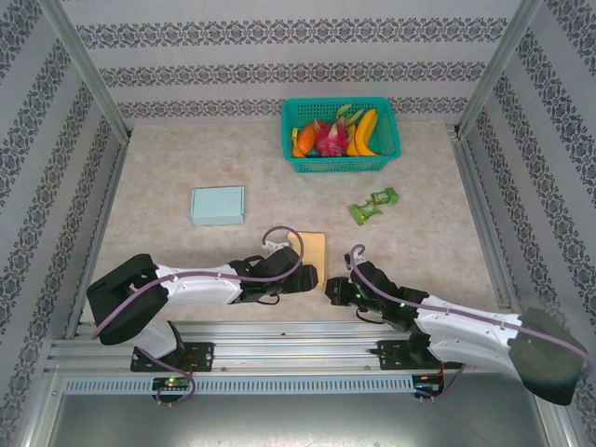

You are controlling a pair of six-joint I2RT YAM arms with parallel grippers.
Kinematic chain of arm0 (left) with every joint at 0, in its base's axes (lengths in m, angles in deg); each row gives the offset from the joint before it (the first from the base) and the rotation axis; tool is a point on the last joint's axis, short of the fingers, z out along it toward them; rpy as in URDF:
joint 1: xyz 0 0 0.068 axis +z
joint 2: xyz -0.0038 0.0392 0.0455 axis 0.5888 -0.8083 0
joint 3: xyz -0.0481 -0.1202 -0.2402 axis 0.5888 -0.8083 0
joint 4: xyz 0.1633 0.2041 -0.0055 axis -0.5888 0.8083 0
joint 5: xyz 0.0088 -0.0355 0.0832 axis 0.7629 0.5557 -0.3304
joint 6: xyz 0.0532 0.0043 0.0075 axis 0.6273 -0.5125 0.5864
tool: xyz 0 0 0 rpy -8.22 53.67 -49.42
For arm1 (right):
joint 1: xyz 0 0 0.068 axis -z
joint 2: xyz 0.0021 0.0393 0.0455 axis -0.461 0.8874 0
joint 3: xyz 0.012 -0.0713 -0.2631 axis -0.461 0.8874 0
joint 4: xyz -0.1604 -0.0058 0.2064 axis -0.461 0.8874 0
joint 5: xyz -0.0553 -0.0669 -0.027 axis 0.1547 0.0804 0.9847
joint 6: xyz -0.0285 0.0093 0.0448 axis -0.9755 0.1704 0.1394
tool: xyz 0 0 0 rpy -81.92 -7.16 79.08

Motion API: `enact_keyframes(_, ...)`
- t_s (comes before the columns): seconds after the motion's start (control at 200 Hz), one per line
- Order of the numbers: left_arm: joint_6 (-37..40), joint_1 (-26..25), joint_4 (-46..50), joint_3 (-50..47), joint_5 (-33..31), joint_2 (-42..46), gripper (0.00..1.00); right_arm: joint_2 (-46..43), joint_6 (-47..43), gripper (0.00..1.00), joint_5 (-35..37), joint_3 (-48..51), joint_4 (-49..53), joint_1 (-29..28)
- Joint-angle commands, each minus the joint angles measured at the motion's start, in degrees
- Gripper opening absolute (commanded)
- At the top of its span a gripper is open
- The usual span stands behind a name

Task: Fold the paper box

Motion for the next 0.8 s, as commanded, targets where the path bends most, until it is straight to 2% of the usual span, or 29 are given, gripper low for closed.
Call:
enact_keyframes(0.0, -0.92, 0.71, 3.23, -0.13, -1.71, 0.83, 0.93, -3.08, -2.56, 0.0, 7.0, -1.58, 12.86, 0.87)
enact_keyframes(0.14, -1.03, 0.98, 3.14, -0.34, -1.78, 0.76, 0.93, -3.89, -4.78, 0.0, 1.95, -1.48, 13.19, 6.28)
enact_keyframes(0.245, -0.99, 0.98, 2.57, -0.27, -1.52, 0.59, 0.93, -0.73, -7.13, 0.0, -5.66, -1.74, 9.79, 10.76)
enact_keyframes(0.345, -0.88, 0.98, 2.49, 0.3, -1.13, -0.04, 0.93, 3.62, -8.71, 0.0, -11.64, -2.42, 5.38, 12.16)
enact_keyframes(0.53, -1.01, 1.03, 1.16, 0.79, 0.01, -1.43, 0.93, 11.08, -8.63, 0.0, -13.69, -4.43, 0.73, 12.2)
enact_keyframes(0.799, -1.23, 0.9, -0.39, 1.8, 1.84, -3.38, 0.93, 17.0, -5.73, 0.0, -15.51, -4.13, -6.51, 12.0)
